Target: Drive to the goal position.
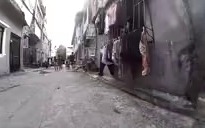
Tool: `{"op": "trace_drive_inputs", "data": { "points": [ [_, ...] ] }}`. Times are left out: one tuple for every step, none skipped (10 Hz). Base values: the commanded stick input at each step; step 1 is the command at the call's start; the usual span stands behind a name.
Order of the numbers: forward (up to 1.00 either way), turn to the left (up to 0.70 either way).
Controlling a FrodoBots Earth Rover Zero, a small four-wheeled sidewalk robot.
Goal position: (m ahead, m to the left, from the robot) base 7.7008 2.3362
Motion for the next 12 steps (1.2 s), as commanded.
{"op": "trace_drive_inputs", "data": {
  "points": [
    [0.00,0.00],
    [0.00,0.00],
    [0.00,0.00],
    [0.00,0.00],
    [0.00,0.18],
    [0.00,0.45],
    [0.00,0.45],
    [0.00,0.45],
    [0.00,0.45],
    [0.00,0.45],
    [0.00,0.45],
    [0.00,0.45]
  ]
}}
